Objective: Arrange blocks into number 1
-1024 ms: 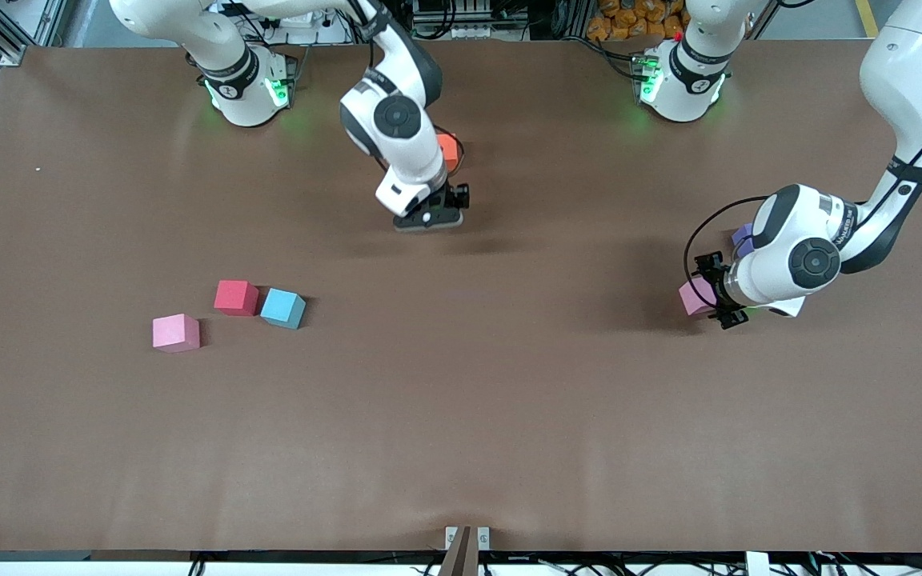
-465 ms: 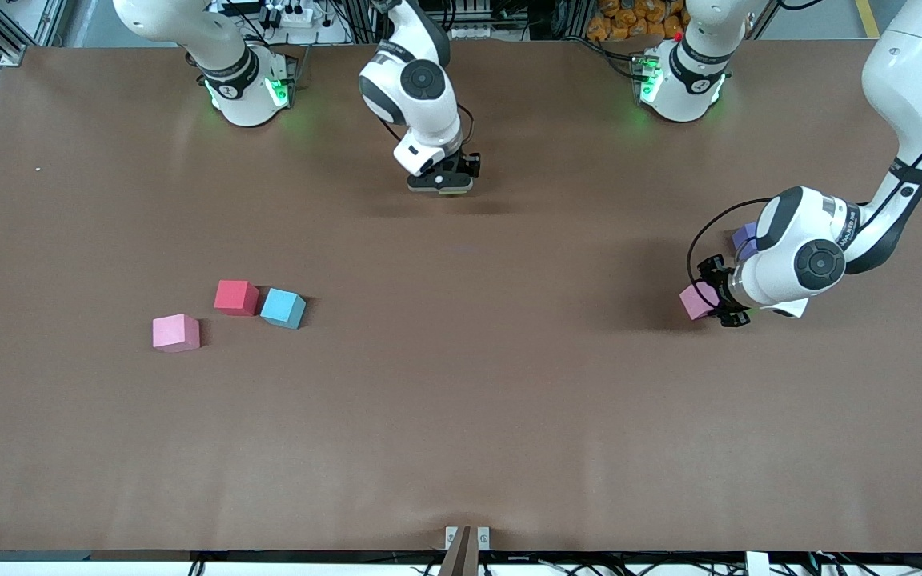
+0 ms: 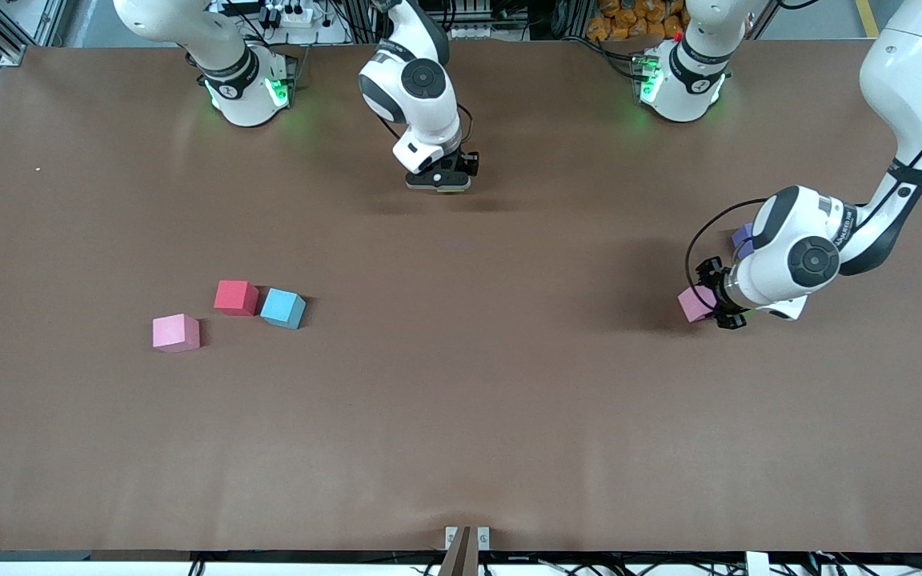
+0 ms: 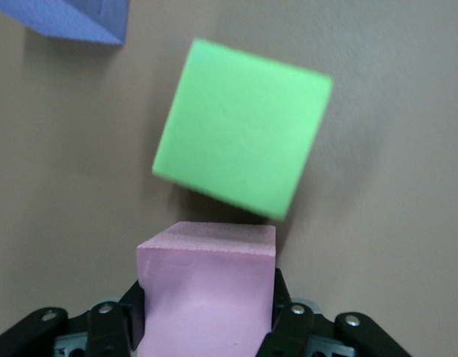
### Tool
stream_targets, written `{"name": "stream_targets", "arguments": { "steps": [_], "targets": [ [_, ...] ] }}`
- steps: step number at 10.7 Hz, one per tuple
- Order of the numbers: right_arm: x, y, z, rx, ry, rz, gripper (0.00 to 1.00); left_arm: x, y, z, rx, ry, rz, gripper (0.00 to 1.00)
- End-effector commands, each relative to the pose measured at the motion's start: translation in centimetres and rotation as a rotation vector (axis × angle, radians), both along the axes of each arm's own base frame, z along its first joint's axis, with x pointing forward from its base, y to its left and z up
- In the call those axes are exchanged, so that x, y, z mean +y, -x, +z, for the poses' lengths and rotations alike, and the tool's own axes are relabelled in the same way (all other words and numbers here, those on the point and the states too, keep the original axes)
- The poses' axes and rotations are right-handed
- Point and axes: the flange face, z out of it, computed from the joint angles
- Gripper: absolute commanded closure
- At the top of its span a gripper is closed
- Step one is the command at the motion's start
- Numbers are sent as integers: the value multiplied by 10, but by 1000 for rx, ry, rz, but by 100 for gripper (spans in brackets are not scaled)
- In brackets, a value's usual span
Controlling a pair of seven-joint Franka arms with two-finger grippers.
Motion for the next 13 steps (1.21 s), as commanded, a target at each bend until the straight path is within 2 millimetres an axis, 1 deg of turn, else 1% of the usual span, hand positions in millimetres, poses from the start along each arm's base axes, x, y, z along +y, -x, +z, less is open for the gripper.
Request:
{"name": "stream_targets", "arguments": {
  "steps": [1,3,4,6,8,9,10,11,12,13],
  "targets": [
    [-7,1,3,-24,11,6,39,-45,2,21,-45,-7,-187,100],
    [-8,0,2,-24,13,4,39,-109,15,21,-57,-11,-394,100],
    [-8,0,2,-25,13,6,39,-133,19,22,-71,-21,-488,100],
    [-12,2,-3,-21,27,11,39,-176,29,29,-94,-32,-648,100],
    [-15,2,-6,-22,35,16,39,-210,17,54,-152,-22,-761,100],
    [-15,2,-6,-23,35,16,39,-233,25,58,-162,-18,-833,100],
    [-14,2,-5,-24,34,16,37,-260,40,58,-161,-13,-911,100],
    [-14,2,-5,-22,36,16,0,-284,54,57,-159,-5,-999,100],
    [-14,0,-4,-24,34,13,0,-298,63,56,-156,0,-1059,100],
    [-13,0,-3,-25,33,14,0,-303,65,57,-155,4,-1106,100]
  ]
}}
